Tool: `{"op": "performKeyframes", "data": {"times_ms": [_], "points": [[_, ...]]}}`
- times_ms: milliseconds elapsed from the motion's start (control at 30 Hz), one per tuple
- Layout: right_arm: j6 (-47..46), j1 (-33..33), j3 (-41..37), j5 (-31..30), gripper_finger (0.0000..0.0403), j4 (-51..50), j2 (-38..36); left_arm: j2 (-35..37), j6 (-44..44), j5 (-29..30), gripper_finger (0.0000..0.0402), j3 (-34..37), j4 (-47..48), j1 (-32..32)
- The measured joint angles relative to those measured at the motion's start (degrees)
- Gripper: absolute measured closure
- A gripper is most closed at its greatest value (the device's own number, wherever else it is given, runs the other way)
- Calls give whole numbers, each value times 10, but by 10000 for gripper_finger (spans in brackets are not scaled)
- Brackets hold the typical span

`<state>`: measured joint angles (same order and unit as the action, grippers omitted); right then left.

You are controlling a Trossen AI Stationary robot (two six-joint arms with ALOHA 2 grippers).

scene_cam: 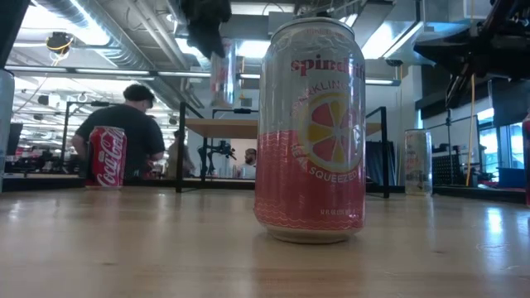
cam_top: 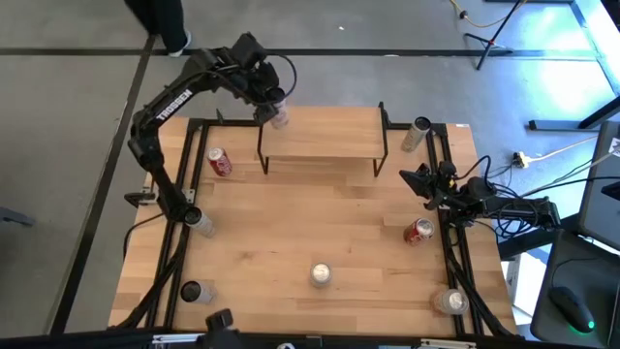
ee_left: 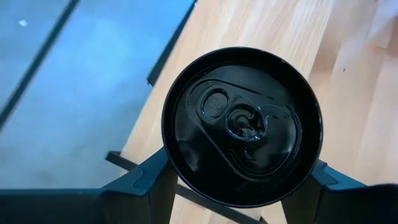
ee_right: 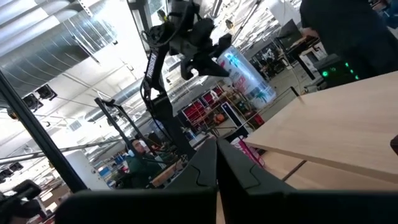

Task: Place canned beverage on shelf
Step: Put the white soda can on the shelf

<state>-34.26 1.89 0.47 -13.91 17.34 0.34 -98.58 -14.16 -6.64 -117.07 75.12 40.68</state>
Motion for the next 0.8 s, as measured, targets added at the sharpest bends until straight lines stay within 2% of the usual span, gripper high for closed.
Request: {"op": "performKeyframes", "data": {"times_ms": [633, 800], "points": [[0, 0, 0, -1, 402, -10, 0, 2, -41, -24, 200, 98, -54, 13], [0, 0, 0, -1, 402, -11, 0, 1, -27, -17, 177, 94, -55, 13]]}}
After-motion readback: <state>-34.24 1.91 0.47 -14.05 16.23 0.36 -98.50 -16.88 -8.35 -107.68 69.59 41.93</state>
